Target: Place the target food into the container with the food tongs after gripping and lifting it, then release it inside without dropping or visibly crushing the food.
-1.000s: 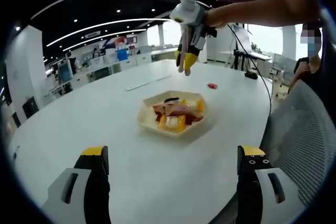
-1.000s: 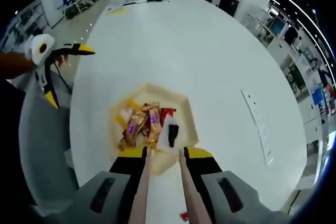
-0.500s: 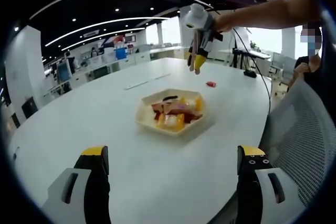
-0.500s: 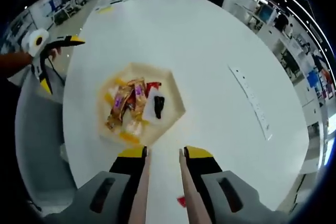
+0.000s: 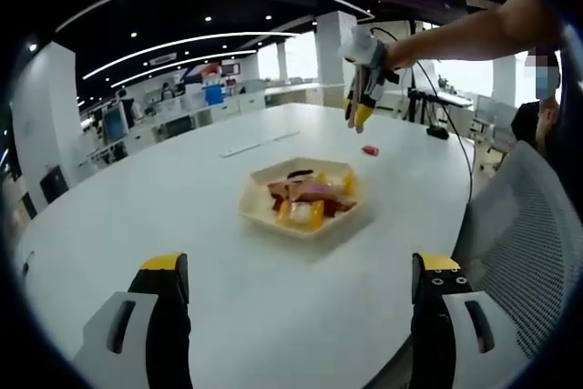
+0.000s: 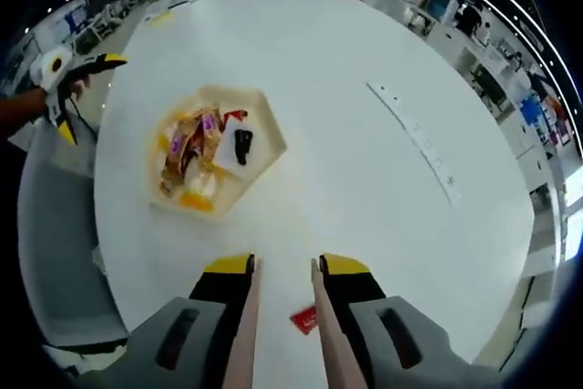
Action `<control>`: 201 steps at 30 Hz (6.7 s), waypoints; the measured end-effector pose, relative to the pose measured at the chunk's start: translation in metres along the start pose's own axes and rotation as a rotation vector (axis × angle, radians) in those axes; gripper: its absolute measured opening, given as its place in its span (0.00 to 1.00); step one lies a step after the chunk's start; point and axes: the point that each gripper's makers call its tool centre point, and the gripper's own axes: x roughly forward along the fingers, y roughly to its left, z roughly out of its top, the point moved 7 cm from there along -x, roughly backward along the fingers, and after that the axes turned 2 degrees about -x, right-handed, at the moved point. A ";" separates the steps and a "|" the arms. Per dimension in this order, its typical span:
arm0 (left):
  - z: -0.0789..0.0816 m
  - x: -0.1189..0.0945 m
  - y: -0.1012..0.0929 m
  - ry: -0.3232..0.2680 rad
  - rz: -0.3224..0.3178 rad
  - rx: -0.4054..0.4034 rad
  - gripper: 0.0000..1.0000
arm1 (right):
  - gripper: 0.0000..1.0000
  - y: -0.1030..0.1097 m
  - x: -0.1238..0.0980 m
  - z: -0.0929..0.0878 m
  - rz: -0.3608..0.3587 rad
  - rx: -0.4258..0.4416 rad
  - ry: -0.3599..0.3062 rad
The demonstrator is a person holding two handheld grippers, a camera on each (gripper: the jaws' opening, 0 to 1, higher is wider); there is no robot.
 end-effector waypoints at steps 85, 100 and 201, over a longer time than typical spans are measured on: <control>-0.002 -0.004 0.010 0.009 0.055 -0.023 0.98 | 0.16 -0.007 0.077 -0.045 -0.015 0.046 0.141; -0.001 0.000 0.003 0.008 0.010 -0.004 0.97 | 0.16 -0.019 0.042 -0.032 -0.012 0.156 -0.001; 0.001 -0.003 0.004 -0.009 0.024 0.004 0.96 | 0.20 0.062 0.017 0.158 0.122 -0.030 -0.356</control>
